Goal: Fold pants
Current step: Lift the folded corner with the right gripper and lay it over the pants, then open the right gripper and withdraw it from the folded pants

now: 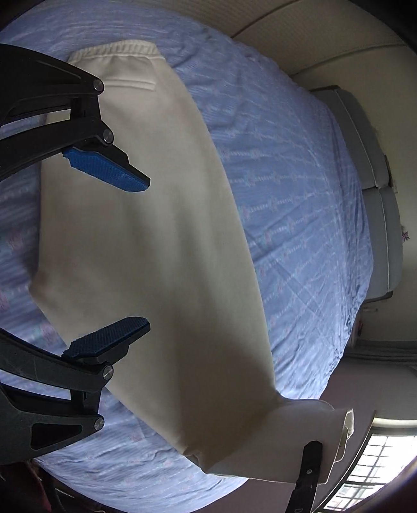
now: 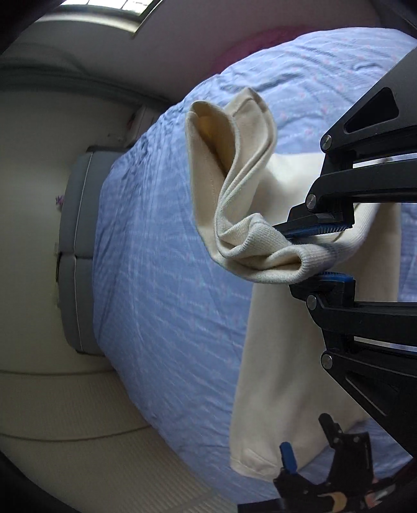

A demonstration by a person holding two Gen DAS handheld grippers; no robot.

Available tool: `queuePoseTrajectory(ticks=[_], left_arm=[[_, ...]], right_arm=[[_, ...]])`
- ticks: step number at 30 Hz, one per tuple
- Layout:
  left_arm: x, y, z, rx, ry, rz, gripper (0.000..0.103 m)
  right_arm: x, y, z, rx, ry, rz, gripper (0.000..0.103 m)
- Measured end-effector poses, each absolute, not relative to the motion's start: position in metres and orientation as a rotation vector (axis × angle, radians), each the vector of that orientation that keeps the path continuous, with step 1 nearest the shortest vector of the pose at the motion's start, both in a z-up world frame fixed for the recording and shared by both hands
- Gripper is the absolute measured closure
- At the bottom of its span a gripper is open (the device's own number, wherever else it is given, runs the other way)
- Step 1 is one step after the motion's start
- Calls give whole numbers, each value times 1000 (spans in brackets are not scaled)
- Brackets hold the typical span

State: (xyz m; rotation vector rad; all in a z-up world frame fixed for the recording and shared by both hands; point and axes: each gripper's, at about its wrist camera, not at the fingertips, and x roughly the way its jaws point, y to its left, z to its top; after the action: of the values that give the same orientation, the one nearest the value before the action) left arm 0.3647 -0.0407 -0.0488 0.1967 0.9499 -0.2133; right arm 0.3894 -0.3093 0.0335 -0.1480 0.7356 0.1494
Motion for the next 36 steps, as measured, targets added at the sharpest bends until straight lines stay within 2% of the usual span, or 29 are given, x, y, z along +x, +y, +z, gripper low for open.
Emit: queuePoseTrajectory(ticks=[7, 15, 33, 36], left_arm=[[368, 35, -69, 36, 1015, -90, 23], [366, 45, -70, 8, 1010, -87, 23], [365, 44, -63, 89, 969, -79, 23], [366, 44, -66, 95, 981, -78, 22]], right_arm=[[384, -207, -18, -172, 857, 297, 83], [385, -173, -87, -129, 1009, 281, 83], [335, -146, -106, -206, 1072, 342, 82], [336, -144, -117, -211, 1097, 360, 74]])
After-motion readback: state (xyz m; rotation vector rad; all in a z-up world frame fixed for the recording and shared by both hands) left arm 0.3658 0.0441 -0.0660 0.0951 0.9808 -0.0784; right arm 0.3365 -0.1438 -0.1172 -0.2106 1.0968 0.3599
